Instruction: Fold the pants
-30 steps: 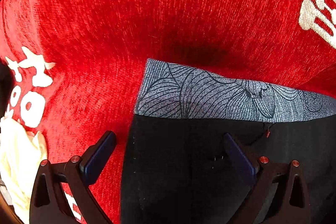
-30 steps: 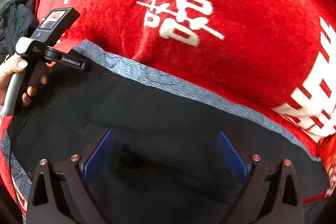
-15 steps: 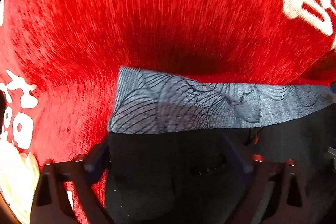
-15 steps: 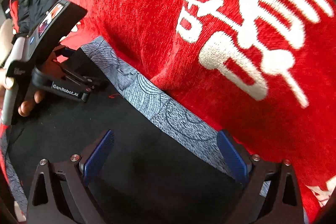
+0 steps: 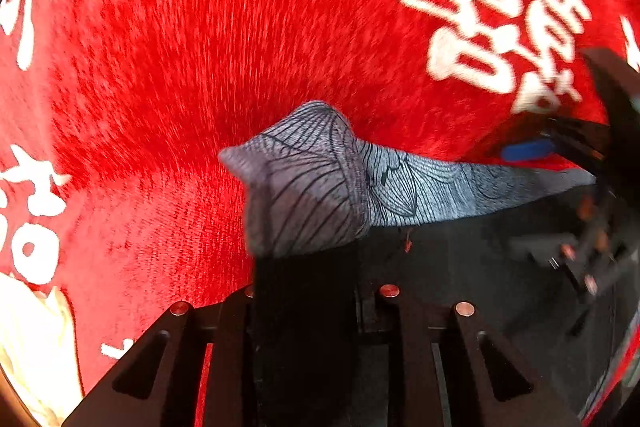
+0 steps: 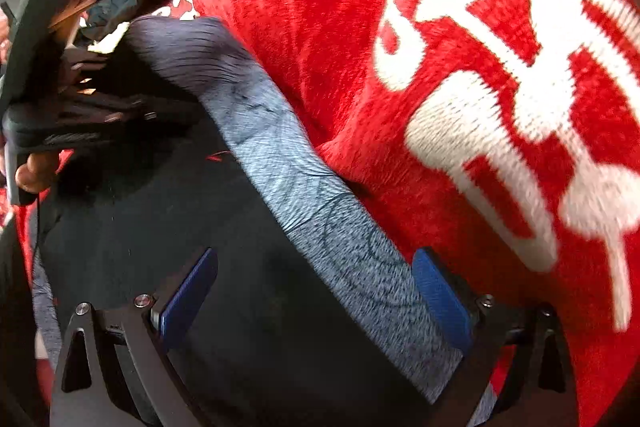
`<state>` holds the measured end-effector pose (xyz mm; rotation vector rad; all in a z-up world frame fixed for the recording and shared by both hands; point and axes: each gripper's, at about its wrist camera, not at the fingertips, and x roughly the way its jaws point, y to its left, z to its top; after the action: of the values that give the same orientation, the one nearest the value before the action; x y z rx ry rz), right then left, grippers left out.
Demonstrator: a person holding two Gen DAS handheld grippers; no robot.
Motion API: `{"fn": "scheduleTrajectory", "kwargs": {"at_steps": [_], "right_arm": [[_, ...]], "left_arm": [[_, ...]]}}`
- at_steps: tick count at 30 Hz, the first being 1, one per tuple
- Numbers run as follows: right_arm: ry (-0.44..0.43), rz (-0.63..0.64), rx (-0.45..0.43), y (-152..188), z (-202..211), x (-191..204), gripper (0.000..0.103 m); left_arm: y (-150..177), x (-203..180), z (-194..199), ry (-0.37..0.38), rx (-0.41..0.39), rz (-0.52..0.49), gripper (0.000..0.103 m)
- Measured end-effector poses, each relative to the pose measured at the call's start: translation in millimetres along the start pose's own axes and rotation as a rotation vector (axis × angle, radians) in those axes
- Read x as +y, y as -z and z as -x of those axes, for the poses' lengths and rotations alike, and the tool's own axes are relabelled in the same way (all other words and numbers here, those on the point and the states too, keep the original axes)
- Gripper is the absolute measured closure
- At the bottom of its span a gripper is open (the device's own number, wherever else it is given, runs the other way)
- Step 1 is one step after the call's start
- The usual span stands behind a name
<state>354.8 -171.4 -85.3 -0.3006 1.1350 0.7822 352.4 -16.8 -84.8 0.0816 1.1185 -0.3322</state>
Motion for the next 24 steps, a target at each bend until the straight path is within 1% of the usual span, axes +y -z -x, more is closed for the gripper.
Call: {"fn": "scheduleTrajectory", "kwargs": {"at_steps": [3, 5, 6, 7, 8, 9, 10, 12, 13, 14, 15, 16, 17, 18, 19, 20, 21, 22, 24], "right_arm": [[-0.087, 0.015, 0.006, -3, -4, -1, 0.004], [-0.077, 0.042, 0.031, -5, -8, 5, 0.004], [-0.089, 0.059, 0.017, -6, -4, 10, 0.004], [-0.112, 0.088, -0.018, -6, 4, 14, 0.004], [-0.118, 0.112, -0.042, -6, 7, 15, 0.004], [-0.106, 0.123, -0.044, -7, 7, 14, 0.004], [-0.086, 0.118, -0.017, -10, 1, 9, 0.004], [-0.099, 0.143, 0.025, -11, -7, 9, 0.007], [-0.123, 0.174, 0.082, -11, -17, 14, 0.025], [-0.157, 0.174, 0.128, -11, -23, 15, 0.059], [-0.179, 0.164, 0.173, -9, -26, 17, 0.072], [-0.175, 0.168, 0.185, -7, -24, 19, 0.088], [-0.156, 0.179, 0.162, -4, -15, 25, 0.089], [-0.134, 0.168, 0.129, -1, 0, 30, 0.09], [-0.122, 0.152, 0.104, 2, 14, 35, 0.09], [-0.097, 0.14, 0.065, 8, 33, 45, 0.09], [-0.077, 0.138, 0.047, 11, 44, 51, 0.09], [-0.041, 0.14, 0.026, 18, 60, 63, 0.09], [0.053, 0.153, -0.009, 36, 85, 101, 0.091]], "left_arm": [[0, -3, 10, 0.028, -0.031, -0.022, 0.08], [10, -1, 21, 0.038, -0.058, -0.043, 0.08], [13, -2, 25, 0.043, -0.071, -0.05, 0.08], [16, -4, 32, 0.062, -0.089, -0.055, 0.08], [20, -6, 37, 0.079, -0.113, -0.064, 0.08], [31, -4, 44, 0.083, -0.127, -0.078, 0.08], [46, -9, 51, 0.083, -0.138, -0.092, 0.08], [48, -14, 56, 0.091, -0.149, -0.105, 0.08], [52, -21, 63, 0.099, -0.144, -0.102, 0.08], [50, -15, 62, 0.104, -0.131, -0.098, 0.08], [47, -13, 62, 0.094, -0.127, -0.097, 0.08], [47, -15, 65, 0.087, -0.133, -0.096, 0.08], [47, -11, 68, 0.083, -0.136, -0.089, 0.08], [50, -12, 76, 0.095, -0.138, -0.061, 0.08], [50, 10, 80, 0.111, -0.14, -0.038, 0.08], [59, 19, 88, 0.138, -0.143, -0.008, 0.08], [65, 21, 96, 0.164, -0.149, 0.021, 0.08], [72, 22, 104, 0.18, -0.155, 0.042, 0.08], [92, 21, 122, 0.187, -0.171, 0.069, 0.08]]}}
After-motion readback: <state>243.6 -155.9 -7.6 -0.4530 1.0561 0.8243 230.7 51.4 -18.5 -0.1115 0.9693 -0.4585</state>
